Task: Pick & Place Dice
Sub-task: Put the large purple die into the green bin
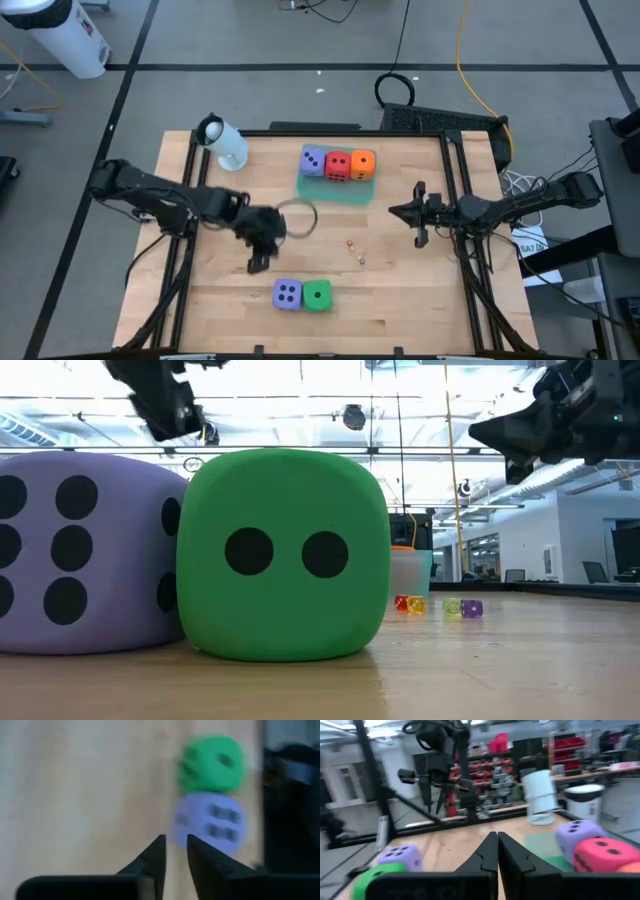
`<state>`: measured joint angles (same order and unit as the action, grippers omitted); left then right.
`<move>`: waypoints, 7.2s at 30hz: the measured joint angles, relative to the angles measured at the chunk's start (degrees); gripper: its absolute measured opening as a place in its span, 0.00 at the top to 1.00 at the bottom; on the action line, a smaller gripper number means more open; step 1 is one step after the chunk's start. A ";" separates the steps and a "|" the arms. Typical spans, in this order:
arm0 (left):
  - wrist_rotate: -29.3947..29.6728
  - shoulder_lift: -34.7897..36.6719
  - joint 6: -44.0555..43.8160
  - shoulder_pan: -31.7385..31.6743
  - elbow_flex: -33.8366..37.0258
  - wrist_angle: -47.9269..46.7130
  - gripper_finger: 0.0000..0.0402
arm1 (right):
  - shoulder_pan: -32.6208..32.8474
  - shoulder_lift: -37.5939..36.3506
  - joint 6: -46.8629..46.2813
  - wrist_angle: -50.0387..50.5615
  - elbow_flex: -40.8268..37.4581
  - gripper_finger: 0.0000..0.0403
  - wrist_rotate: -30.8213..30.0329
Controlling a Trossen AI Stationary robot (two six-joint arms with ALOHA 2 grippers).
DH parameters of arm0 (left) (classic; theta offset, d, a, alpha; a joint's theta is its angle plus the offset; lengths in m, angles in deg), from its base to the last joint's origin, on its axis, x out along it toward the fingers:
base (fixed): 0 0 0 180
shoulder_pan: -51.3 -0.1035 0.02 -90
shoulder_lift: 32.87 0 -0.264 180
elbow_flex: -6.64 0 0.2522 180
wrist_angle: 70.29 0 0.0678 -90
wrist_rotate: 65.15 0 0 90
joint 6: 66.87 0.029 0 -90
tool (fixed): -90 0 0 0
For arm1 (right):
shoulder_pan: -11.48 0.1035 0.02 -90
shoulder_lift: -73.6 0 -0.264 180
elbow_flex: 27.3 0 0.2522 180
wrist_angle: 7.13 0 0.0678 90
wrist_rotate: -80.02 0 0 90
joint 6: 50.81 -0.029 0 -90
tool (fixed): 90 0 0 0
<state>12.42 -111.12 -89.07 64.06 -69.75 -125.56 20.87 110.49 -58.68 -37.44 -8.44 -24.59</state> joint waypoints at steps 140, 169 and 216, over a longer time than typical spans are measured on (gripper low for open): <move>14.08 -40.70 -9.32 15.82 -31.56 -16.67 0.04 | 0.09 -0.61 -3.69 3.41 0.83 1.00 5.92; 19.50 -32.40 -3.44 17.68 -31.25 -20.03 0.01 | 0.10 -0.61 -4.96 3.72 0.81 1.00 5.87; 16.05 -35.13 -13.69 16.42 -34.55 -18.84 0.01 | 0.09 -0.24 -6.31 4.47 0.75 1.00 5.72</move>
<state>28.47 -146.25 -102.76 80.48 -104.31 -144.39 20.95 110.25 -64.99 -32.97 -7.69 -18.87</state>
